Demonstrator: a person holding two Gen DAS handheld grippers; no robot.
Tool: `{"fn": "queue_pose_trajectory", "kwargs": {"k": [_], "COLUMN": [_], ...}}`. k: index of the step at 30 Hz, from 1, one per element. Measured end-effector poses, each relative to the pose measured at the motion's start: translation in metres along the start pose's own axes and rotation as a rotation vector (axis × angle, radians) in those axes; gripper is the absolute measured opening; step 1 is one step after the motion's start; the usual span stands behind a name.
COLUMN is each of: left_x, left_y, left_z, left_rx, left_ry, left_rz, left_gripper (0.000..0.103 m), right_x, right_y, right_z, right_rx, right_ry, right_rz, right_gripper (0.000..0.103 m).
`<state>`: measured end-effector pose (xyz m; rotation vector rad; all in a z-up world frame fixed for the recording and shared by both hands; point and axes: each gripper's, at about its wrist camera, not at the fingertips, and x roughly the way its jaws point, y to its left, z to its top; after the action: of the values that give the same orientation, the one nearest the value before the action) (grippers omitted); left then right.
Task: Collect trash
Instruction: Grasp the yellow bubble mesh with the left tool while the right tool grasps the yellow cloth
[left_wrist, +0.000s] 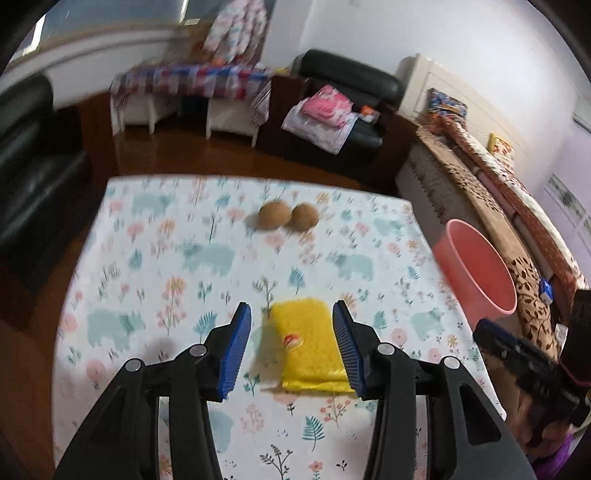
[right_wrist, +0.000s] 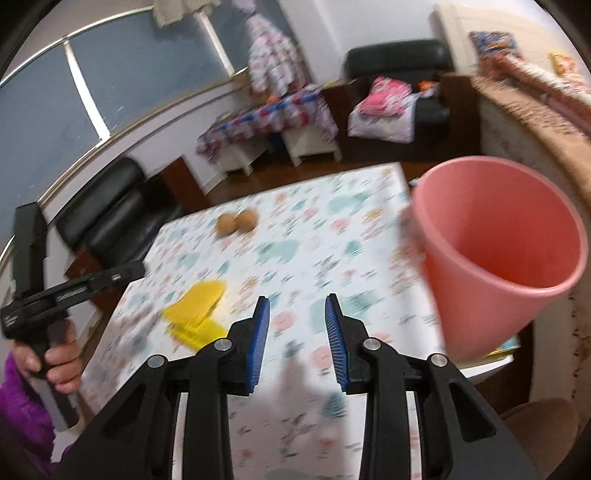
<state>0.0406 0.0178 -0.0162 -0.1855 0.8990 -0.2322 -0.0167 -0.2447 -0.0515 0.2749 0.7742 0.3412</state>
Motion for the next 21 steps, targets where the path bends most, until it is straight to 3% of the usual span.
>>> {"fn": "queue_pose_trajectory", "kwargs": {"k": [6, 9, 13, 14, 16, 17, 21], "left_x": [0.033, 0.049, 0.059, 0.061, 0.063, 0.065, 0.058], "left_y": [-0.001, -0.001, -0.001, -0.001, 0.000, 0.001, 0.007], "left_z": [-0.004, -0.005, -0.004, -0.004, -0.003, -0.003, 0.002], "left_rx": [-0.046, -0.051, -0.048, -0.039, -0.033, -0.035, -0.035], "left_ry": [0.092, 0.136, 0.173, 0.172, 0.178, 0.184, 0.140], "left_rz": [-0.042, -0.040, -0.068, -0.074, -0.092, -0.104, -0.114], "left_gripper": [0.045, 0.045, 0.045, 0.043, 0.019, 0.013, 0.008], "right_x": [0.023, 0.028, 0.039, 0.042, 0.052, 0.054, 0.070], "right_y": [0.033, 0.044, 0.058, 0.061, 0.069, 0.071, 0.078], "right_z": [-0.008, -0.007, -0.005, -0.004, -0.003, -0.002, -0.002], "right_rx": [-0.101, -0.125, -0.188, -0.206, -0.254, -0.265, -0.327], "right_ry": [0.086, 0.094, 0.132, 0.142, 0.177, 0.186, 0.234], "right_rz": [0.078, 0.119, 0.145, 0.145, 0.144, 0.145, 0.134], "right_gripper": [0.032, 0.046, 0.047, 0.047, 0.047, 0.047, 0.047]}}
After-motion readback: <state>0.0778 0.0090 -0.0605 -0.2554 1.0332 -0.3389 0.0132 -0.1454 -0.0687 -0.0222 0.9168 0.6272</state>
